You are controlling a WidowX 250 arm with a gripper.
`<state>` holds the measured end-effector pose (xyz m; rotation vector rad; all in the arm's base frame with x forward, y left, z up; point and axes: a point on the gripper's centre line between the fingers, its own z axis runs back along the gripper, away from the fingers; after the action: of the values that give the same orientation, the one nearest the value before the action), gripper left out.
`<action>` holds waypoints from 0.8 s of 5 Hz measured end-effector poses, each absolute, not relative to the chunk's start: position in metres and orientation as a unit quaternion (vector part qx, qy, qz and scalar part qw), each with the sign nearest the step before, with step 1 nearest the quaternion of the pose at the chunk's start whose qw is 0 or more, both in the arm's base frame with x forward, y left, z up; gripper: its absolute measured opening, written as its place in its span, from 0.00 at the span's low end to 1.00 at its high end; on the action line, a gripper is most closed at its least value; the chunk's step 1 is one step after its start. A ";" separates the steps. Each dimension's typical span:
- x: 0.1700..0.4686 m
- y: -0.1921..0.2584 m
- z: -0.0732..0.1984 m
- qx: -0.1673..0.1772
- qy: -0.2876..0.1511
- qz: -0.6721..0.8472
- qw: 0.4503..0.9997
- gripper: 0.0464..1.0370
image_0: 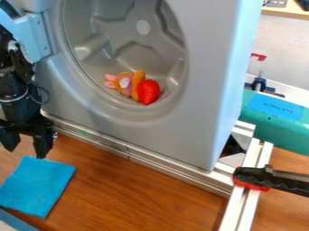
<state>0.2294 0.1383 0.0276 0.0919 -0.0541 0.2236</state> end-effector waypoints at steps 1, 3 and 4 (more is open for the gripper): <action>0.226 0.136 0.020 0.041 -0.015 0.110 0.993 0.96; 0.213 0.171 -0.018 0.078 0.015 0.108 0.991 0.96; 0.210 0.184 -0.034 0.097 0.055 0.116 0.987 0.96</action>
<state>0.2104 0.1837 -0.0337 0.1939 0.1113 0.2334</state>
